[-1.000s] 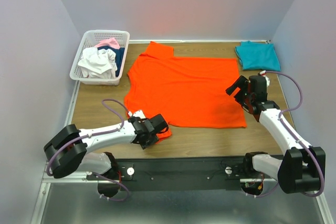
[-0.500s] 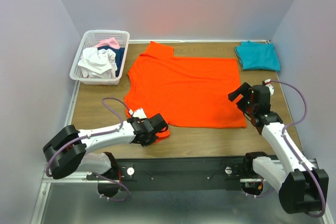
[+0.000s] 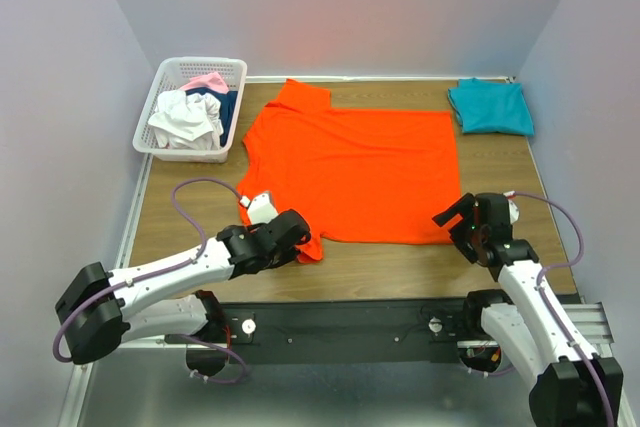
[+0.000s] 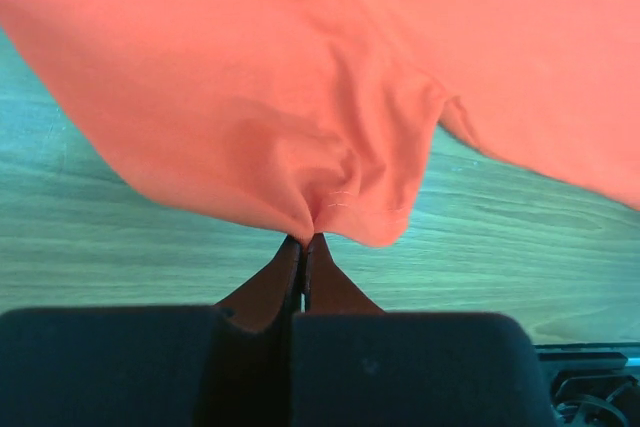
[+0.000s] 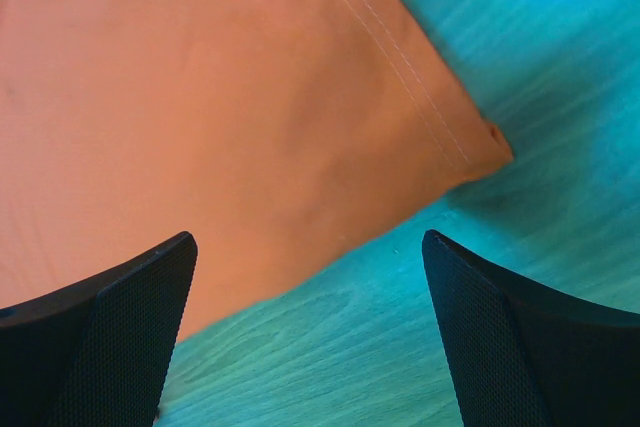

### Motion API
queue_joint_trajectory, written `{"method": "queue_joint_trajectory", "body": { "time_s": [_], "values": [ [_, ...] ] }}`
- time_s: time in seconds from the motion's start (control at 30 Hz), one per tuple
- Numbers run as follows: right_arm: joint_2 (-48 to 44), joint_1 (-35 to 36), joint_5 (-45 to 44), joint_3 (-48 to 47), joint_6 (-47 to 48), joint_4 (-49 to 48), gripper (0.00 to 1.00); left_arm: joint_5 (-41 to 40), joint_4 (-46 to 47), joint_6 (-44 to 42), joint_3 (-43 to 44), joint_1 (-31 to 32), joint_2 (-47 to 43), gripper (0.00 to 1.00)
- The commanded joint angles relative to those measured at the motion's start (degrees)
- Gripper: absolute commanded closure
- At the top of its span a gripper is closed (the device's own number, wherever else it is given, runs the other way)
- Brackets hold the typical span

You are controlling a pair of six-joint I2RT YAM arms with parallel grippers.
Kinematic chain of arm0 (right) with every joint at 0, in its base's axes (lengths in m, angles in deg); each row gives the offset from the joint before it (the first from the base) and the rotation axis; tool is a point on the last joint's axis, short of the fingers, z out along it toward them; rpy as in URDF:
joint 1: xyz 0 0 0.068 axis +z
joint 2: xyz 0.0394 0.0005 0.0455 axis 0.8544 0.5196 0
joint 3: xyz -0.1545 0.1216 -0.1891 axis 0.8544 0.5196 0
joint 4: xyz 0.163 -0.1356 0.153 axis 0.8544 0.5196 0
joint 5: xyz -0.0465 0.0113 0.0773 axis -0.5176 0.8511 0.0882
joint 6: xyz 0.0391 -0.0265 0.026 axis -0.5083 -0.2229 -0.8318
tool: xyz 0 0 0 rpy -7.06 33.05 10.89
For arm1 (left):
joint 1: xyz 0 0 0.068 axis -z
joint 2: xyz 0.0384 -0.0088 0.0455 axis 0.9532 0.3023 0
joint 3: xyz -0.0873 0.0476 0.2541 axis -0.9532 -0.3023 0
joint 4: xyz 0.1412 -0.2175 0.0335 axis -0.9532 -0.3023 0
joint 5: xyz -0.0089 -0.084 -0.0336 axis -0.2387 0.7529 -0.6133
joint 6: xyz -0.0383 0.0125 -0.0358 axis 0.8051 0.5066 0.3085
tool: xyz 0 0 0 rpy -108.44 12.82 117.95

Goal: Fold and stack the t-shirts
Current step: Fold the tshirt

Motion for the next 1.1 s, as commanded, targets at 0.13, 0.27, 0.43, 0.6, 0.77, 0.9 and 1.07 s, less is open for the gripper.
{"method": "queue_joint_trajectory", "body": {
  "time_s": [0.13, 0.27, 0.43, 0.6, 0.77, 0.9, 1.07],
  "values": [
    [-1.0, -0.2, -3.1, 3.6, -7.4, 2.1, 0.07, -6.1, 1.8, -2.3, 0.1, -0.2, -2.1, 1.0],
    [0.3, -0.2, -4.5, 3.3, -6.7, 1.7, 0.19, -7.1, 1.6, -2.6, 0.8, -0.2, -2.2, 1.0],
    [2.4, -0.3, -5.0, 5.1, -6.9, -0.9, 0.32, -8.1, 1.8, -3.0, 1.2, -0.3, -2.0, 1.0],
    [5.3, -0.3, -6.2, 5.2, -5.8, -2.9, 0.5, -8.5, 1.9, -3.2, 1.8, -0.6, -1.5, 1.0],
    [6.8, -0.3, -7.3, 4.9, -5.0, -4.2, 0.73, -9.7, 2.7, -4.9, 3.1, -1.5, -1.1, 1.0],
    [7.9, -0.2, -7.3, 4.9, -4.5, -5.7, 0.79, -10.0, 3.3, -6.2, 4.2, -2.5, -0.6, 1.0],
    [8.9, -0.3, -6.6, 4.8, -3.1, -6.5, 0.99, -9.8, 4.1, -7.6, 4.5, -3.5, -0.1, 1.0]
  ]
}}
